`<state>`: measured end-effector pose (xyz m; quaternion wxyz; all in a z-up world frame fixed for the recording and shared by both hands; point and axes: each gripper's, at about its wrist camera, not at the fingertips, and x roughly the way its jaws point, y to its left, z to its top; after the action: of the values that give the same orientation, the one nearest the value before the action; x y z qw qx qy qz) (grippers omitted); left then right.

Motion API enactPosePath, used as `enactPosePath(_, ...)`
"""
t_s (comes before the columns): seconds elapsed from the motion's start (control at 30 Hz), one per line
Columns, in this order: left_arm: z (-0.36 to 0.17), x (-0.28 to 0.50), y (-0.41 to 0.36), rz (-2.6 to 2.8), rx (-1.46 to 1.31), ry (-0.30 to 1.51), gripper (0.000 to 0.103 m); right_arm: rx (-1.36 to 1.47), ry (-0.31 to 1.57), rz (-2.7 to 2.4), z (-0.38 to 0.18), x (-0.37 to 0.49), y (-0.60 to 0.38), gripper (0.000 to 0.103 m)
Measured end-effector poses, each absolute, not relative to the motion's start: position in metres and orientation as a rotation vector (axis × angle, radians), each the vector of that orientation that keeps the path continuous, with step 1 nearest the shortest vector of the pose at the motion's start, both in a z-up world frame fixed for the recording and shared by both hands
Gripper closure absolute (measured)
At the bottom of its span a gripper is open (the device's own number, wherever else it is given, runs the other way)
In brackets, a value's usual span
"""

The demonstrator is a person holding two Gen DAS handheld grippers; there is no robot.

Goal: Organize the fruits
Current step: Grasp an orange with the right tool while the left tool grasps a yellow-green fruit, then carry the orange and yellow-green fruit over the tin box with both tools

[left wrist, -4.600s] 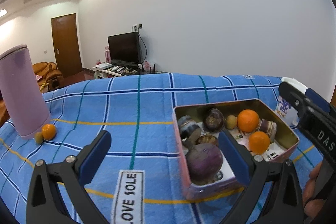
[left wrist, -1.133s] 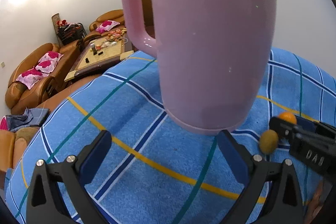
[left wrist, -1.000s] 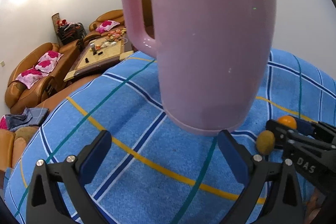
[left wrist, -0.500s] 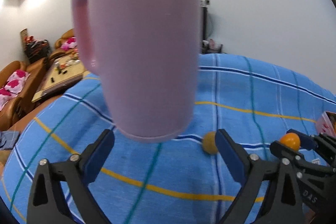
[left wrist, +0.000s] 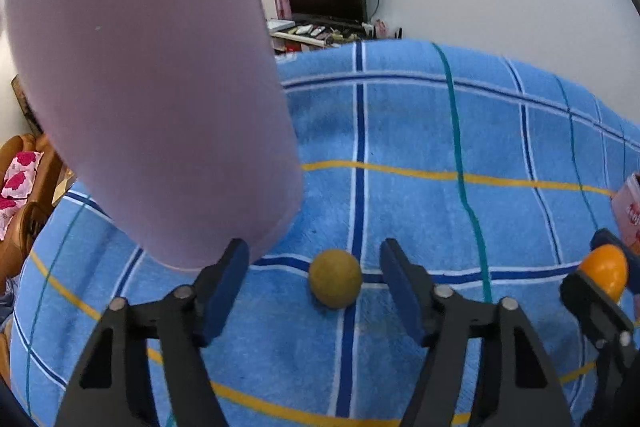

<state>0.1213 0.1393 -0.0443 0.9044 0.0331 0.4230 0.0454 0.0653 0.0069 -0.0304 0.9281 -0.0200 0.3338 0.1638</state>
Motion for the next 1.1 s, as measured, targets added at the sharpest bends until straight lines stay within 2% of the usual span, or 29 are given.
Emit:
enactPosePath(0.17, -0.047, 0.126, 0.144, 0.070, 0.026, 0.901, 0.046, -0.040, 0.681, 0.344, -0.031, 0.064, 0.007, 0.057)
enactPosePath(0.33, -0.047, 0.122, 0.157, 0.025, -0.019, 0.902, 0.065, -0.046, 0.679, 0.339, -0.031, 0.064, 0.008, 0.057)
enactPosePath(0.47, -0.047, 0.116, 0.160, -0.005, -0.033, 0.897, 0.074, -0.058, 0.657, 0.321, -0.029, 0.060, 0.008, 0.057)
enactPosePath(0.6, -0.042, 0.102, 0.164, -0.007, -0.057, 0.860, 0.075, -0.089, 0.608, 0.298, -0.024, 0.052, 0.011, 0.057)
enactPosePath(0.9, -0.012, 0.055, 0.155, 0.052, -0.040, 0.628, 0.075, -0.171, 0.497, 0.252, -0.014, 0.030, 0.020, 0.057)
enactPosePath(1.1, -0.005, 0.047, 0.147, 0.060, -0.054, 0.572, 0.075, -0.184, 0.473, 0.225, -0.012, 0.025, 0.017, 0.057)
